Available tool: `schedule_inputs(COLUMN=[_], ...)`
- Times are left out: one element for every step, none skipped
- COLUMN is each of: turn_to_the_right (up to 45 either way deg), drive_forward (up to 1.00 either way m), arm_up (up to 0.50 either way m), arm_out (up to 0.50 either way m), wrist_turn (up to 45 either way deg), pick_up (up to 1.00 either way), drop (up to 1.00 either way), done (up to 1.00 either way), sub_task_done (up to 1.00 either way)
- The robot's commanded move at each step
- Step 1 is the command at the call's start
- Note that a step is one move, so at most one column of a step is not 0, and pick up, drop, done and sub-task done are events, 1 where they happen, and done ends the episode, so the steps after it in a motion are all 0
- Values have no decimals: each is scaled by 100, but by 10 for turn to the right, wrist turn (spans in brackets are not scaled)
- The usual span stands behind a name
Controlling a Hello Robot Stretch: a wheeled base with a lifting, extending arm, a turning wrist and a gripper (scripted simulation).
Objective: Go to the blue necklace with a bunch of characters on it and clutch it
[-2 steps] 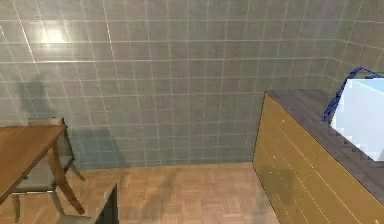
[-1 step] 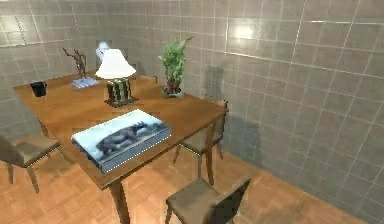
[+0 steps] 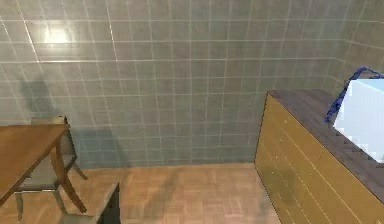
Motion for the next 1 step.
schedule_inputs(turn_to_the_right=[120], drive_forward=[0], arm_up=[0], arm_out=[0], wrist_turn=[0], pick_up=[0], drop=[0], done=[0], sub_task_done=[0])
